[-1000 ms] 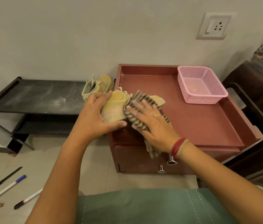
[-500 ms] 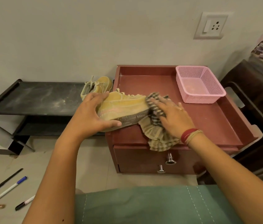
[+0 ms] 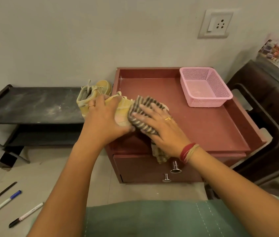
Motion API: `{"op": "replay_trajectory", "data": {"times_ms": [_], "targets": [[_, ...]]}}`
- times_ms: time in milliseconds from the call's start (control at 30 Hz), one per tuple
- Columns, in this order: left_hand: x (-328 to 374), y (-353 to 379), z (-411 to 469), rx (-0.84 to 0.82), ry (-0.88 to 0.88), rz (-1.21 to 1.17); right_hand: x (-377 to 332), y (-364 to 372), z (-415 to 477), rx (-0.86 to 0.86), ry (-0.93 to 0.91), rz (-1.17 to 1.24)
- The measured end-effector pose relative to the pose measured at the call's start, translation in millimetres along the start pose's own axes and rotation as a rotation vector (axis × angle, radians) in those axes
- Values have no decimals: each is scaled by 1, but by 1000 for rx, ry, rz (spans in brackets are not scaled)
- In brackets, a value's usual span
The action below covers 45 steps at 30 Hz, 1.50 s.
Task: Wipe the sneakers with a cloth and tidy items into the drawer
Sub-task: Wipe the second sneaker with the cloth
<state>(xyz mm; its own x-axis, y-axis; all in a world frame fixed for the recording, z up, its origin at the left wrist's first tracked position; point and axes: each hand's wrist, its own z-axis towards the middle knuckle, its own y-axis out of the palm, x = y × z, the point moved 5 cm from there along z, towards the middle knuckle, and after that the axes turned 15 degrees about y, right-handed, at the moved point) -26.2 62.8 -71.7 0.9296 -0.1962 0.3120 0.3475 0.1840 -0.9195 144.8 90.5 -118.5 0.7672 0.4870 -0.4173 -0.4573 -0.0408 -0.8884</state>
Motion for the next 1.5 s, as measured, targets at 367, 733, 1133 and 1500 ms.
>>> {"op": "replay_trajectory", "data": {"times_ms": [367,733,1133,1500], "targets": [[-8,-13,-4,-27,63,-13,20,3,-9,18,97,128],[-8,-16,-9,-25,114,-51,30,5,-12,41,292,364],[-12,-15,-9,-9,122,-107,81,-42,-7,373,638,702],[-25,-15,-14,119,167,-213,37,-11,-8,142,259,269]]}}
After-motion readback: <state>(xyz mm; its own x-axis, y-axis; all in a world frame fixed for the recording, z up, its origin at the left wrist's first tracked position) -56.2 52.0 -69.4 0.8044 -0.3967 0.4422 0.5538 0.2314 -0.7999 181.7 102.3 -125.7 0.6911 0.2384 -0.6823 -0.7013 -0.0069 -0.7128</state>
